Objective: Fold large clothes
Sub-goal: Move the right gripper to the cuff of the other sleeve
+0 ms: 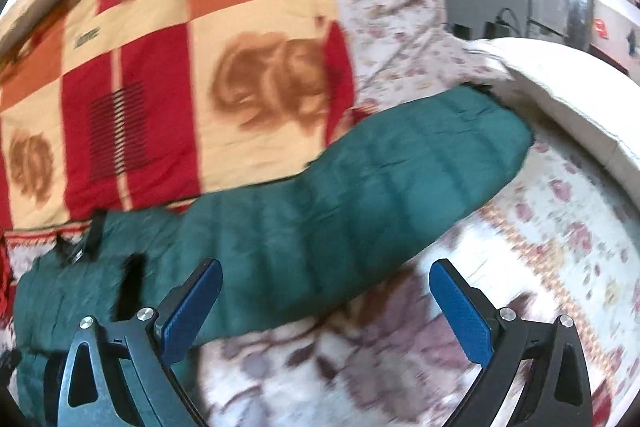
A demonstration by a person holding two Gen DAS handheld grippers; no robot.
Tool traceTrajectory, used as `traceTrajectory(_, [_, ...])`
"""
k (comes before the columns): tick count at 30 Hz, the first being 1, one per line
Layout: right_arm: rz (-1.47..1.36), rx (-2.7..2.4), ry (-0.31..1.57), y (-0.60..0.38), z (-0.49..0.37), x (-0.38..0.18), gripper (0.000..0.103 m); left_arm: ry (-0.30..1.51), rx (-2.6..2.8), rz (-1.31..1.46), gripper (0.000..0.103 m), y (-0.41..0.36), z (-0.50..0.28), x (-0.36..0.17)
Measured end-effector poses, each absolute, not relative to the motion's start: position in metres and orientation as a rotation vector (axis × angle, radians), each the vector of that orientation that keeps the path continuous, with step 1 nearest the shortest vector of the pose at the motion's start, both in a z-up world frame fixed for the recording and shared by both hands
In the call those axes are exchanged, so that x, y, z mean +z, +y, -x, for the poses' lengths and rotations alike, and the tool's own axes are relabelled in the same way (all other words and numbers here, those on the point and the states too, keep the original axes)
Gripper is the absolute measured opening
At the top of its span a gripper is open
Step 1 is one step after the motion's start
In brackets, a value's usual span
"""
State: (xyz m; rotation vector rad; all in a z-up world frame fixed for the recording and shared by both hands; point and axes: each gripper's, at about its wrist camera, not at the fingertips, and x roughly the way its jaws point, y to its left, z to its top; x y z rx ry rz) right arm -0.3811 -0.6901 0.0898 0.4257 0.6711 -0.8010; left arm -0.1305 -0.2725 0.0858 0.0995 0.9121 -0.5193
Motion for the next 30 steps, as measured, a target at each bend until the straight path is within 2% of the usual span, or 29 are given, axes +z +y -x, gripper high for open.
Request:
traceTrajectory(14, [-0.500,-0.935,0.604,-0.767,0.409,0.100,0.102,0.959,-0.519,-0.074,0.094,-0.265,0.124,0.072])
traceTrajectory(16, [-0.514,-0.931,0.599,-0.774,0.409,0.103,0.098,0.965,-0.528,-0.080,0.094,-0.266,0.125,0.071])
traceTrajectory(19, [-0.559,-0.920,0.590,-0.790,0.411,0.105,0.085,0.970,-0.531,-0.086,0.094,-0.267,0.127,0.069])
traceTrajectory(30, [-0.780,-0.953,0.515,-0.842,0.431,0.090,0.084,0.989,-0.532,-0.057,0.094,-0.264,0.126,0.066])
